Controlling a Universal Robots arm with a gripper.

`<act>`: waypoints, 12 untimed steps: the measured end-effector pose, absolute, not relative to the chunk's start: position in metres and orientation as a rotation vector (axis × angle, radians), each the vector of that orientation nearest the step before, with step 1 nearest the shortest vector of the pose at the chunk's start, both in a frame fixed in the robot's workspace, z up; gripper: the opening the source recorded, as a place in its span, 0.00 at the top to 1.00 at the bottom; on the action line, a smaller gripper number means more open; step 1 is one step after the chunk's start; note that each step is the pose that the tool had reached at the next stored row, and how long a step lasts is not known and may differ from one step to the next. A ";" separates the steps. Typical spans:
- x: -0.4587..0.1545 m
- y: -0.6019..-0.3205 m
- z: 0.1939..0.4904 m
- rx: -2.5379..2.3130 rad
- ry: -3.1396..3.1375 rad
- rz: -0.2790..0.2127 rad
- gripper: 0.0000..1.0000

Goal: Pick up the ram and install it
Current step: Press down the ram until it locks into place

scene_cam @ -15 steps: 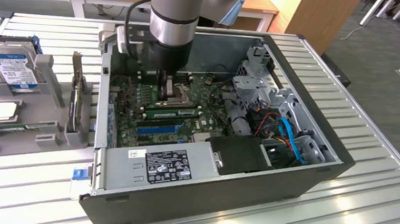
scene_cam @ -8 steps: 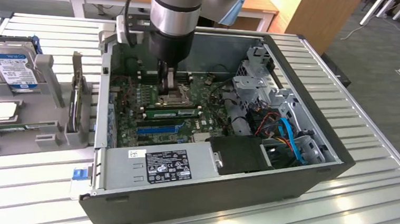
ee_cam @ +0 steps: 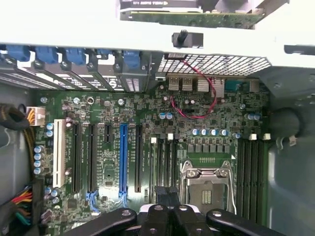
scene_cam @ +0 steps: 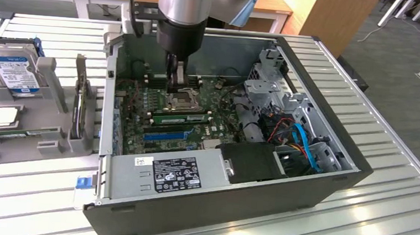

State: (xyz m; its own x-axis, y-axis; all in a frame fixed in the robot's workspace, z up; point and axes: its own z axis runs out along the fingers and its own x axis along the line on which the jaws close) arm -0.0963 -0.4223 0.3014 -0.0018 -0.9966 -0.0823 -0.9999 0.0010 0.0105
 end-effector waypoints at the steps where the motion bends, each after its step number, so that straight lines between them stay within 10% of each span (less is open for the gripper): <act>1: -0.096 -0.422 0.304 -2.183 2.186 0.101 0.90; 12: -0.096 -0.422 0.332 -2.183 2.186 0.101 0.90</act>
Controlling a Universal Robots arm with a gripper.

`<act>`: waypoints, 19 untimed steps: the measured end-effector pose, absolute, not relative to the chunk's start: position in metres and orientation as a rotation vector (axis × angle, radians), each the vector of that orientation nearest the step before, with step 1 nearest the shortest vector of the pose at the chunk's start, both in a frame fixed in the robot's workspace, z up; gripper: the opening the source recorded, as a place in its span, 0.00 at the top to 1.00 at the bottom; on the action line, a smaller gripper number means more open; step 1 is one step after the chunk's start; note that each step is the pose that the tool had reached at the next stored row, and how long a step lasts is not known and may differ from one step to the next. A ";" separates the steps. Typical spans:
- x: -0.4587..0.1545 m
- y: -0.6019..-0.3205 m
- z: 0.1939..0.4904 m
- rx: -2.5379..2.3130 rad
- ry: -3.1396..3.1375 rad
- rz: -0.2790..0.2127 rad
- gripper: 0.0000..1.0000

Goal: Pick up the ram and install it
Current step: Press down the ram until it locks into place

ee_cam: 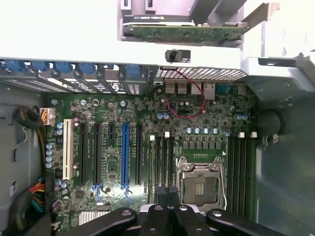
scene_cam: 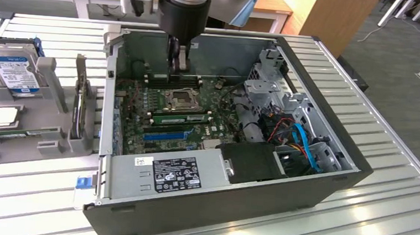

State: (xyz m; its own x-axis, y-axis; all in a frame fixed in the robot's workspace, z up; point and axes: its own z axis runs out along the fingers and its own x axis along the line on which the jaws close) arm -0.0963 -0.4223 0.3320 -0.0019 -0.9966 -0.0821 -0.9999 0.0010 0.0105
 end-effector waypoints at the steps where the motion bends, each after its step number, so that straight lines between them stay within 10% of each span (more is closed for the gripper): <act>1: -0.096 -0.422 0.335 -2.183 2.186 0.101 0.90; 19: -0.082 -0.422 0.343 -2.183 2.186 0.102 0.90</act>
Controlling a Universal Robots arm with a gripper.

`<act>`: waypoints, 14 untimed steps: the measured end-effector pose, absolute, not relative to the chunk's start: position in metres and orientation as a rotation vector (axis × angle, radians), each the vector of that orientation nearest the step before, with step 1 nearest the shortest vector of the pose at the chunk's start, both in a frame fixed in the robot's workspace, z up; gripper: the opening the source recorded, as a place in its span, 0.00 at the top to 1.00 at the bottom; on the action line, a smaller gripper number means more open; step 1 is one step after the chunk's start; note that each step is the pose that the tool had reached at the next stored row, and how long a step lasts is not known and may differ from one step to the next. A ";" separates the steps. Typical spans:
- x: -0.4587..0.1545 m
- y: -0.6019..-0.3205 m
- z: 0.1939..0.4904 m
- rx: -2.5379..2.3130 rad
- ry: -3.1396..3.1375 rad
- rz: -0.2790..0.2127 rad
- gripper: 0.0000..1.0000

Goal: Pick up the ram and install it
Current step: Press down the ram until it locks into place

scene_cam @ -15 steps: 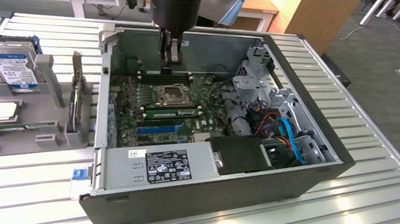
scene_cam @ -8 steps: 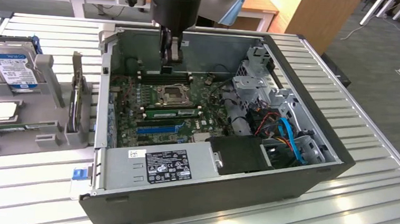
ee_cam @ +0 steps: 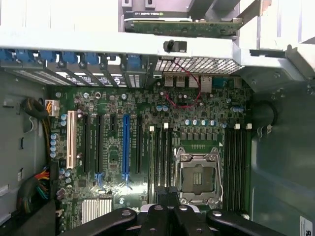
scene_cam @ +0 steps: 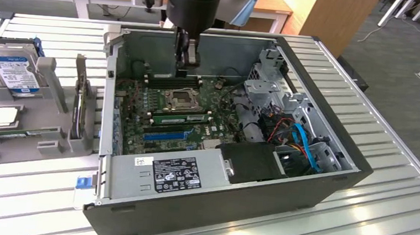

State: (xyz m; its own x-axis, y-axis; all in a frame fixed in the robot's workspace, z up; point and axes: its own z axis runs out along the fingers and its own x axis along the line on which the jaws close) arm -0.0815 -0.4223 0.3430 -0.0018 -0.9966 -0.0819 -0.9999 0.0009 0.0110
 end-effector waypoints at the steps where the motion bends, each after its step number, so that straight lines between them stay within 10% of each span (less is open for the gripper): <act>1: -0.079 -0.422 0.343 -2.183 2.186 0.102 0.90; 14: -0.062 -0.422 0.343 -2.183 2.187 0.103 0.90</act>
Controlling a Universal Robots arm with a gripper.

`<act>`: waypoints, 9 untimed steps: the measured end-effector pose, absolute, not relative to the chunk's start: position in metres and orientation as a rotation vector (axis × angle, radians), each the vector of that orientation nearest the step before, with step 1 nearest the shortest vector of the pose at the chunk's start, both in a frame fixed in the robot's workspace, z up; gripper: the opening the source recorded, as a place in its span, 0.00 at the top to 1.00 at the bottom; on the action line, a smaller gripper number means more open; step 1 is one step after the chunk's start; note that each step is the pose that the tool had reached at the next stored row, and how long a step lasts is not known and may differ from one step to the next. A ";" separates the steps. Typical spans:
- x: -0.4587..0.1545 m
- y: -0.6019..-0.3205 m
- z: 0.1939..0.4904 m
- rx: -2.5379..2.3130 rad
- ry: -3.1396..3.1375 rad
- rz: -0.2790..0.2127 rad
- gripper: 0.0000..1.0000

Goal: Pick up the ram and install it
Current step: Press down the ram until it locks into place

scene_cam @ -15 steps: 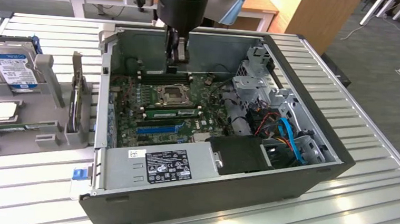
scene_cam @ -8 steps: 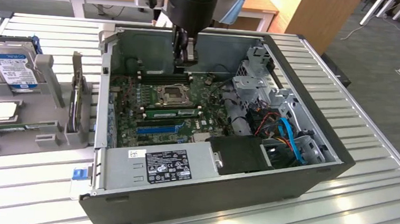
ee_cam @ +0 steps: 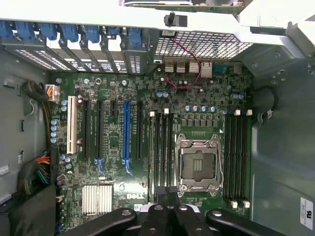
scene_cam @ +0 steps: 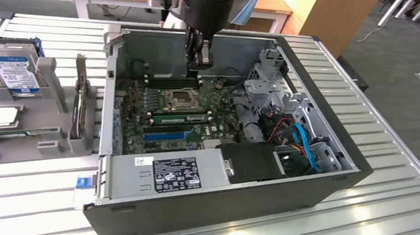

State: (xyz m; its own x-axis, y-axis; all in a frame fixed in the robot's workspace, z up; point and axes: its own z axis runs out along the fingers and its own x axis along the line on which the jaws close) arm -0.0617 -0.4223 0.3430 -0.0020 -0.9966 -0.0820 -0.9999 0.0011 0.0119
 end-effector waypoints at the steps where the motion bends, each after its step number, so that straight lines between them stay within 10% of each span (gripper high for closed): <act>1: -0.062 -0.422 0.343 -2.184 2.187 0.103 0.90; 9: -0.062 -0.422 0.343 -2.184 2.187 0.103 0.90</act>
State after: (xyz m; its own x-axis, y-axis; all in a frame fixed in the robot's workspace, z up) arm -0.0617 -0.4223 0.3430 -0.0019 -0.9966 -0.0820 -0.9999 0.0010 0.0120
